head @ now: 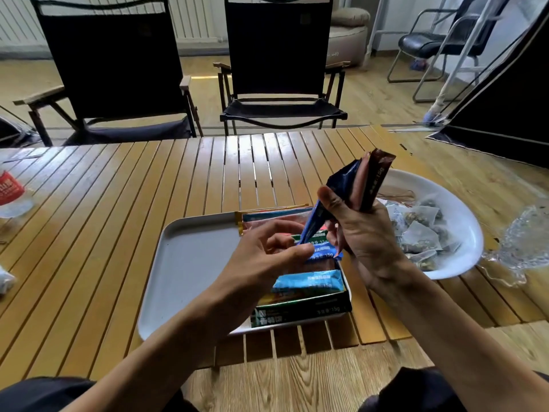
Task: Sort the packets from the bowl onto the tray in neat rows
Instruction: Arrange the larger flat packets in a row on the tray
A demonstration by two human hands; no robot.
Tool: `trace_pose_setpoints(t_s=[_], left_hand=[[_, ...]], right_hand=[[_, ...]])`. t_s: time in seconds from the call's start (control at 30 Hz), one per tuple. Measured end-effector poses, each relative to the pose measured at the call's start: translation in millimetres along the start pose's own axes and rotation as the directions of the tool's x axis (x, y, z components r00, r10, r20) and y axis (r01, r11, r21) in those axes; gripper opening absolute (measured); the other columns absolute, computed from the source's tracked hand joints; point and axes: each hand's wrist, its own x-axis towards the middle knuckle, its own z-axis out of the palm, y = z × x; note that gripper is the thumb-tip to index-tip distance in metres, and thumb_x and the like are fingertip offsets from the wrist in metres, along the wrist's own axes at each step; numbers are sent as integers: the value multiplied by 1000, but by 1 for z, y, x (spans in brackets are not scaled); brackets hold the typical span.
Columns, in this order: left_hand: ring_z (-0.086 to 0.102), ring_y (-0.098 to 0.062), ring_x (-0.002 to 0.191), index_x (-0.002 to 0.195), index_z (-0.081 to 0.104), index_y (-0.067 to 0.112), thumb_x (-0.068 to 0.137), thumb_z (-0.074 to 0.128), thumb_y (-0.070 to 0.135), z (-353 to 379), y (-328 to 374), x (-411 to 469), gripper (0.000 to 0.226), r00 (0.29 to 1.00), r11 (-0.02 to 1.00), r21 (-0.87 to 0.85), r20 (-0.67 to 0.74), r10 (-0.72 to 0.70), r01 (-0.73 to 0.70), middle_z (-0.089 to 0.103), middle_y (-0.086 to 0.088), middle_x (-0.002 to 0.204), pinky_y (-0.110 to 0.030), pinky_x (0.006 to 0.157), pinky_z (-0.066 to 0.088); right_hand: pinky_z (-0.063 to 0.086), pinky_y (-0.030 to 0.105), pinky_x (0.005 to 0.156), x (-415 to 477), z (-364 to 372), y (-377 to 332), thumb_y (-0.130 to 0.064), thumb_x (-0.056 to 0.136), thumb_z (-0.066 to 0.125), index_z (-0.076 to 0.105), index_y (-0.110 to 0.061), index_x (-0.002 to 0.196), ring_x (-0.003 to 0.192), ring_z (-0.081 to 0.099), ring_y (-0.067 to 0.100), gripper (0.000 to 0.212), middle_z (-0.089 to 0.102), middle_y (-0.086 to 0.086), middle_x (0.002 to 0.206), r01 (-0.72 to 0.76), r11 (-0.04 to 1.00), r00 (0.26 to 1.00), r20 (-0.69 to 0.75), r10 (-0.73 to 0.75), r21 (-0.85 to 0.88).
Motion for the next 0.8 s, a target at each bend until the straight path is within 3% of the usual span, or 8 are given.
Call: trace_pose_setpoints(t_s=[0.1,0.17,0.23,0.33,0.47,0.57,0.67,0.8], left_hand=[[64,-6,72,104,64,16,90,59,19,-1,3,-2,15,971,929,312,-65,231,-201,66,10,71,-17,64,50],[59,-2,65,100,65,15,93,53,22,-3,4,-1,16,950,878,417,-90,298,-236,63,17,66,-16,59,47],[55,-3,65,95,65,15,95,50,22,-9,4,0,17,946,856,465,-105,306,-225,63,14,69,-28,58,49],[54,-12,69,87,64,19,96,48,24,-17,4,0,19,950,868,465,-154,272,-173,61,-4,74,-45,69,51],[58,-12,69,97,64,17,91,51,33,-19,6,1,21,962,952,273,-190,195,-139,65,-2,77,-31,68,49],[60,-6,67,97,63,12,79,56,41,-19,6,3,35,965,964,232,-198,174,-126,67,3,74,-22,63,49],[57,-5,64,94,64,9,86,57,32,-25,10,10,26,952,977,185,-264,154,-107,63,2,72,-22,63,45],[58,-2,62,92,64,15,93,51,31,-25,15,22,21,923,971,205,-336,186,-120,62,0,77,-18,61,42]], right_hand=[[43,22,42,-1,-3,-1,-29,80,71,60,-5,83,47,49,14,26,55,7,62,-82,997,996,27,81,12],[42,22,42,0,-5,-3,-32,79,71,58,-6,88,46,47,13,31,54,5,60,-151,988,988,16,151,30],[42,26,44,4,-10,-5,-35,75,74,59,-4,96,46,44,15,41,52,2,54,-189,979,981,-18,191,74],[39,28,44,9,-20,-7,-29,80,75,67,7,99,42,43,16,42,49,4,48,-194,981,979,-55,195,20],[39,25,38,9,-21,-3,-25,85,70,67,6,98,41,45,17,34,51,9,52,-191,980,982,-16,191,-53],[40,24,38,8,-16,0,-23,87,69,66,4,96,42,46,16,29,51,7,53,-202,977,979,17,203,-64],[40,23,39,9,-15,-2,-22,89,67,66,2,98,43,47,14,25,52,6,53,-202,973,978,32,207,-107],[42,24,41,12,-13,-7,-19,91,64,66,1,99,45,47,13,22,66,20,72,-179,974,981,51,188,-135]])
